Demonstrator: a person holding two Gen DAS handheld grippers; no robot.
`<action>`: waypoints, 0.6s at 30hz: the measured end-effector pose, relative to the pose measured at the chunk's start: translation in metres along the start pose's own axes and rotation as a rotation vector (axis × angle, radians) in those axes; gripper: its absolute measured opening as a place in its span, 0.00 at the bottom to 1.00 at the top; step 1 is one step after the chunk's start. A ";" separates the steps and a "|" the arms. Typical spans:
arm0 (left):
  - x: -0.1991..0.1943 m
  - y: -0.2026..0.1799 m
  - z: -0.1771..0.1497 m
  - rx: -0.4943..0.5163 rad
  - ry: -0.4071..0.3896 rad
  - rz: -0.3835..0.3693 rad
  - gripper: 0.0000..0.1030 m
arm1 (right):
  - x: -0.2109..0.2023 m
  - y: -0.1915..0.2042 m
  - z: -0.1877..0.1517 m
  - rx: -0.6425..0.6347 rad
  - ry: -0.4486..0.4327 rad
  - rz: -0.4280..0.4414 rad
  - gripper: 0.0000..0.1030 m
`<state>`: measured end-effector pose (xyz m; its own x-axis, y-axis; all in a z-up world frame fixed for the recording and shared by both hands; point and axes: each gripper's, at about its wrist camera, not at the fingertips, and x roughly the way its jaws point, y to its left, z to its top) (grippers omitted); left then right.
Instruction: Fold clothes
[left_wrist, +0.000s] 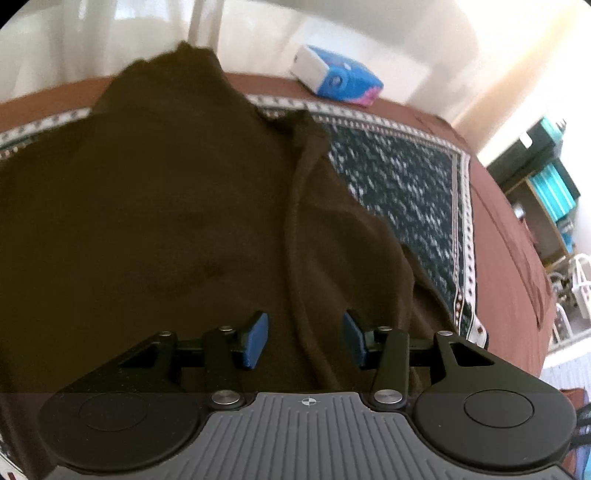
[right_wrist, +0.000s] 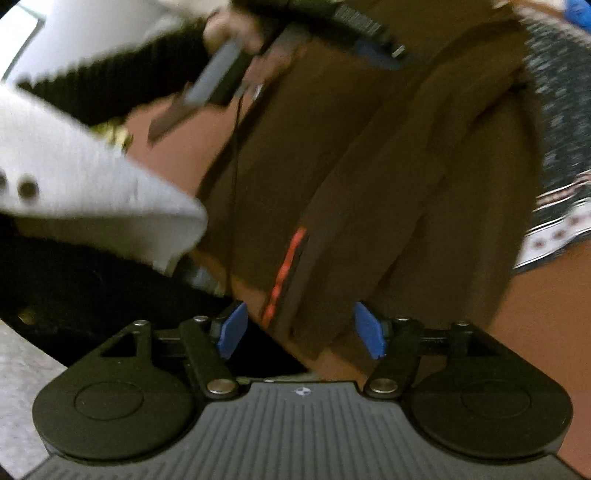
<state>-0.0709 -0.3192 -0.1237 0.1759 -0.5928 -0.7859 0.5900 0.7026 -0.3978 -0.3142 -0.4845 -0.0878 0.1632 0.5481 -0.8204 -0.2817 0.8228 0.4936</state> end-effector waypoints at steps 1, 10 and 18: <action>-0.002 -0.001 0.004 0.002 -0.013 0.003 0.59 | -0.008 -0.004 0.004 0.020 -0.036 -0.019 0.67; 0.016 -0.010 0.057 -0.010 -0.114 0.068 0.63 | -0.029 -0.082 0.058 0.386 -0.482 -0.031 0.67; 0.069 -0.021 0.093 0.000 -0.057 0.120 0.63 | 0.028 -0.171 0.077 0.761 -0.575 0.130 0.67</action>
<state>0.0020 -0.4115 -0.1261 0.2899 -0.5255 -0.7998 0.5620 0.7700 -0.3022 -0.1886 -0.5987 -0.1727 0.6696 0.4655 -0.5787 0.3257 0.5162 0.7921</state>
